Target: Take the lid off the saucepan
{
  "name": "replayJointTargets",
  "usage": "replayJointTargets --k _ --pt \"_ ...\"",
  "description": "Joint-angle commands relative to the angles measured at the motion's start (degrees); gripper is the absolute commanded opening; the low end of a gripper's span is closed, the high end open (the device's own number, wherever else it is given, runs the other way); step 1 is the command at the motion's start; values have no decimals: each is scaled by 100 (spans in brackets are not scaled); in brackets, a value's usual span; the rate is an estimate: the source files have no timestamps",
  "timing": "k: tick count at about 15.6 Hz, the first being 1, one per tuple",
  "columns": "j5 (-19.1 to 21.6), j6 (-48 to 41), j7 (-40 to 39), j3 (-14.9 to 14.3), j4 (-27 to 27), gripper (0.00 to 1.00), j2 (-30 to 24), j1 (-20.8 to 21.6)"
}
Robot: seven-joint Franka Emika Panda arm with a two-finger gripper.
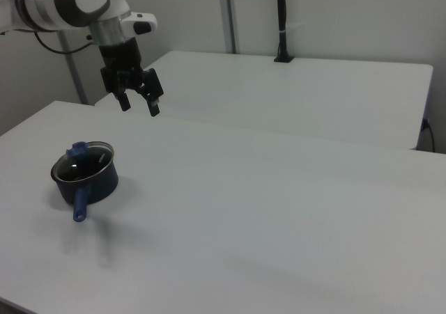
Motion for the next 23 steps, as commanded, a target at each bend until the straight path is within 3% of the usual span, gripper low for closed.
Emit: replayJointTargets --k 1,18,23 --pt "98 -120 -123 -7 -122 100 -158 -37" --pt "107 -85 -378 2 -105 100 -96 -20" --pt "282 152 -369 81 -26 100 184 278"
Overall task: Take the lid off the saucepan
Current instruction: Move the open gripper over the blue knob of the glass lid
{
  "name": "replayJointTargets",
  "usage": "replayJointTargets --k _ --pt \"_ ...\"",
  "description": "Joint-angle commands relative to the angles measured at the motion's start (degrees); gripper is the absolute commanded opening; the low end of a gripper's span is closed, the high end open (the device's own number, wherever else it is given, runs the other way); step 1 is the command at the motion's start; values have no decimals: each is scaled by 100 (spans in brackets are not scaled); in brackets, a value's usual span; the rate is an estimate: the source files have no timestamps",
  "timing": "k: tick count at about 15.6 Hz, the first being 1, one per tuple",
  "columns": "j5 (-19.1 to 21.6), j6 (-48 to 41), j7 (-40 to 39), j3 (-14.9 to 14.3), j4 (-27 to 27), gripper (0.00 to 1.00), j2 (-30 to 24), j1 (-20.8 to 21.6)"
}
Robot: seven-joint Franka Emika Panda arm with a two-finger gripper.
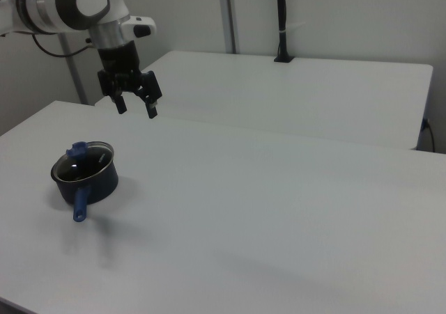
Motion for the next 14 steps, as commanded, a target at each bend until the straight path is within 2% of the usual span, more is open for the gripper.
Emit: replayJointTargets --k 1,7,12,14 --pt "304 193 -63 6 2 100 181 369" --pt "305 316 121 15 -60 100 656 1379" --pt "252 877 1174 15 -156 100 876 2082" --pt "217 1141 1571 6 -191 100 1069 2206"
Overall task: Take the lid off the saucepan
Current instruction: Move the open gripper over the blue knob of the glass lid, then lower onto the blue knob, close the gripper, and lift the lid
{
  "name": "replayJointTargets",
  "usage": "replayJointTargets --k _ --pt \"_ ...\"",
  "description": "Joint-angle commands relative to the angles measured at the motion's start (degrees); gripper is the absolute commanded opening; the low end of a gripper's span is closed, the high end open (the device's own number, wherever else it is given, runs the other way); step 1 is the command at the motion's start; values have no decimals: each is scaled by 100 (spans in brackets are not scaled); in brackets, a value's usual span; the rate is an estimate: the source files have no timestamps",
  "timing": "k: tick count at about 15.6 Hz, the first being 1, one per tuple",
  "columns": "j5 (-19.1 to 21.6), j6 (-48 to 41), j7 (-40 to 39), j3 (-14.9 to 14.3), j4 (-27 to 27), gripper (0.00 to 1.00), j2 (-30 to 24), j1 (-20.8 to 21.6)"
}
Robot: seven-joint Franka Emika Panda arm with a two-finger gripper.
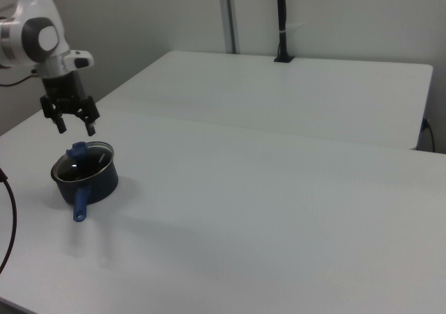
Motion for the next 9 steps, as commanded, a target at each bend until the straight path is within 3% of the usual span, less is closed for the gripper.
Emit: replayJointTargets --k 1,8,9 --pt "-8 531 627 -79 -157 100 249 295" --pt "-166 998 962 -88 -157 100 602 489" --pt "-174 1006 962 -88 -166 96 619 498"
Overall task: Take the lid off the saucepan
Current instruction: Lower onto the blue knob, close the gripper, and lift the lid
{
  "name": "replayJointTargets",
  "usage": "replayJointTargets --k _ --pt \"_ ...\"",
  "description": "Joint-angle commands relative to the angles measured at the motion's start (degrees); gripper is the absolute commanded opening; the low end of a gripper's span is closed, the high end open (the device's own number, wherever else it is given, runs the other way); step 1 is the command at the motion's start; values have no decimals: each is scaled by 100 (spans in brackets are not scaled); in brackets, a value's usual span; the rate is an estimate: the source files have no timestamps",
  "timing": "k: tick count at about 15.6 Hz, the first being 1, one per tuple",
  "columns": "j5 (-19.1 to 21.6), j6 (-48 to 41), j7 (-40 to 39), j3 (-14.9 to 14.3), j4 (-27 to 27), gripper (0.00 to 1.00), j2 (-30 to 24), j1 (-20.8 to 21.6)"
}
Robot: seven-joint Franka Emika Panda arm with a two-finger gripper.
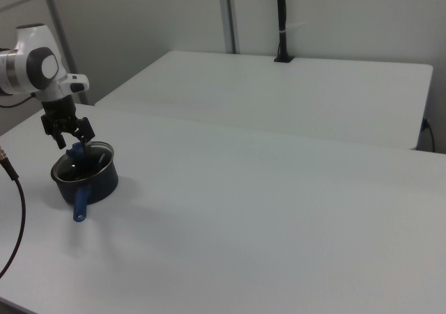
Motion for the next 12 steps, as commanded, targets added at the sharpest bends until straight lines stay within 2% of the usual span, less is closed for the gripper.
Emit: replayJointTargets --k 1,4,5,8,12 --pt "-152 106 146 -86 -58 83 -18 142" --pt "-205 114 85 -86 -58 45 -18 124" --pt "-214 106 67 -86 -58 38 -18 124" --pt "-214 71 41 -86 -32 26 -79 89" --pt "-205 -9 -39 -121 -6 26 -281 45"
